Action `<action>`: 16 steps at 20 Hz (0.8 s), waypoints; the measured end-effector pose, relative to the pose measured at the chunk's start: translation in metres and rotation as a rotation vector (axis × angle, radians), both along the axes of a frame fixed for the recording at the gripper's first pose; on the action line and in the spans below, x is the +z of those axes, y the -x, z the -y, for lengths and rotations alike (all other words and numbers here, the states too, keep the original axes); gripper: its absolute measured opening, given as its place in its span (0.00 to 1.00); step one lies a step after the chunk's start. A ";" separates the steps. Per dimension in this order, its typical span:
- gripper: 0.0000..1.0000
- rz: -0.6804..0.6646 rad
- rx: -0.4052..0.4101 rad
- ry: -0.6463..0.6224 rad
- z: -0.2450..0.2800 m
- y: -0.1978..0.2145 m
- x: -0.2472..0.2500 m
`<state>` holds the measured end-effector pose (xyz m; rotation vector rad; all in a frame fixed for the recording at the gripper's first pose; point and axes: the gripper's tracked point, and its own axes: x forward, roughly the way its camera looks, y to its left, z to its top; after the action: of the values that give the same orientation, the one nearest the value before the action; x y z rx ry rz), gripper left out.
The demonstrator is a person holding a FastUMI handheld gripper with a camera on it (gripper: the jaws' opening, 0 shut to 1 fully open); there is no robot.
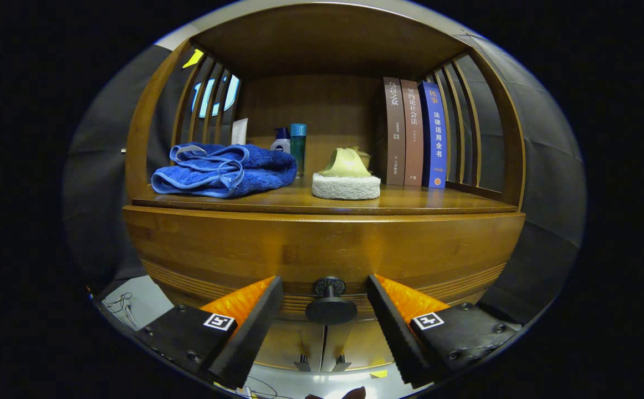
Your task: Pull open the drawer, take out the items inside it, and place them on the countertop above the cabinet.
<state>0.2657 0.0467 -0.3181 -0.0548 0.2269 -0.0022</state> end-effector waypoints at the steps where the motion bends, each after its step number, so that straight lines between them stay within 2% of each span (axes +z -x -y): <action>1: 1.00 0.010 -0.003 0.004 0.000 0.001 0.001; 4: 1.00 0.010 -0.011 0.035 0.005 0.002 0.005; 7: 1.00 0.038 -0.009 -0.003 0.001 0.015 0.037; 16: 0.99 0.117 -0.006 -0.087 0.018 0.105 0.161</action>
<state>0.1605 0.0282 -0.1572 0.0326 0.1098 -0.0016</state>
